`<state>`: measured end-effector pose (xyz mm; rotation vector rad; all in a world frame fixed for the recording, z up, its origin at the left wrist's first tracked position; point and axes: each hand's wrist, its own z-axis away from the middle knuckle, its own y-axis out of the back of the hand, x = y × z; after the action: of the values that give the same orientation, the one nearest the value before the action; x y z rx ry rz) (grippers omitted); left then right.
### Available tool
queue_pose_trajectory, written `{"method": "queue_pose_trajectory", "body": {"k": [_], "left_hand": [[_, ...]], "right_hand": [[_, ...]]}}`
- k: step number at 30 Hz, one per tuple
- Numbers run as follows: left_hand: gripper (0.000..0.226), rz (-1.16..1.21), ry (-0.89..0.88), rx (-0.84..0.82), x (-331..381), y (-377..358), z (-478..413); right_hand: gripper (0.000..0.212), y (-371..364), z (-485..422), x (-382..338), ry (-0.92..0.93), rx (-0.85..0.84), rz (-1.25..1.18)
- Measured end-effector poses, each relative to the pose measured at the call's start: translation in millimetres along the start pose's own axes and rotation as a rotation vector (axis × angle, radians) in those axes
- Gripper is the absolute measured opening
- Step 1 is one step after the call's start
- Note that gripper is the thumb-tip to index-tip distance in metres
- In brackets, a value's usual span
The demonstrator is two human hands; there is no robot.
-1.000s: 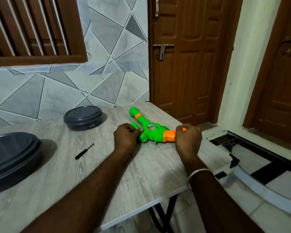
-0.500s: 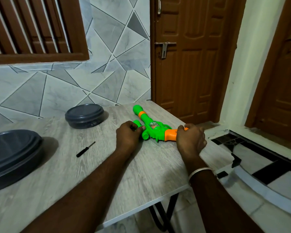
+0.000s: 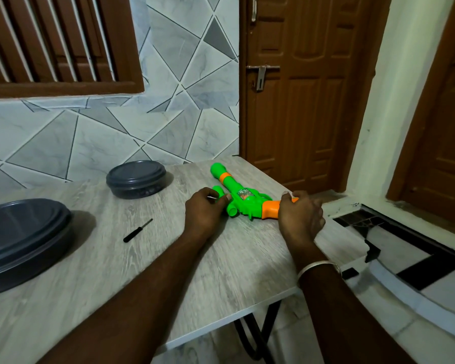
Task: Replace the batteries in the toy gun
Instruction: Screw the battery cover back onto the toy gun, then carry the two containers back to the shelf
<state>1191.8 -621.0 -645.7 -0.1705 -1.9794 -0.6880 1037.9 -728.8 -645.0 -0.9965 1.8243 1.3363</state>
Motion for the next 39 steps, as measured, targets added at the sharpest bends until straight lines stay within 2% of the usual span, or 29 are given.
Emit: {"method": "queue_pose_trajectory", "body": {"k": [4,8,13,22,25,26,29,39], "left_hand": [[0.050,-0.007,-0.009,0.032,11.2,3.2,6.5],[0.054,0.060,-0.054,0.092,23.7,16.2,12.7],[0.044,0.059,-0.140,0.197,37.1,58.8,19.3],[0.035,0.018,-0.142,0.304,14.8,155.8,50.4],[0.032,0.005,-0.120,0.333,4.3,167.9,53.9],[0.029,-0.006,-0.117,0.378,-4.5,196.8,55.3],[0.028,-0.004,-0.103,0.367,-14.2,198.6,61.0],[0.022,0.041,-0.061,0.412,-45.5,206.8,65.7]], "right_hand": [[0.041,3.8,6.5,-2.8,0.045,0.116,-0.052],[0.039,8.9,21.9,-11.3,0.245,0.188,-0.118],[0.026,0.3,67.8,-43.5,0.430,0.073,-0.302],[0.026,-37.3,162.2,-98.2,0.497,-0.241,-0.533],[0.018,-50.4,175.9,-97.1,0.461,-0.384,-0.451],[0.018,-56.6,196.5,-116.0,0.480,-0.463,-0.439],[0.023,-67.1,204.5,-113.0,0.461,-0.561,-0.266],[0.047,-98.3,212.6,-119.8,0.561,-0.467,0.164]]}}
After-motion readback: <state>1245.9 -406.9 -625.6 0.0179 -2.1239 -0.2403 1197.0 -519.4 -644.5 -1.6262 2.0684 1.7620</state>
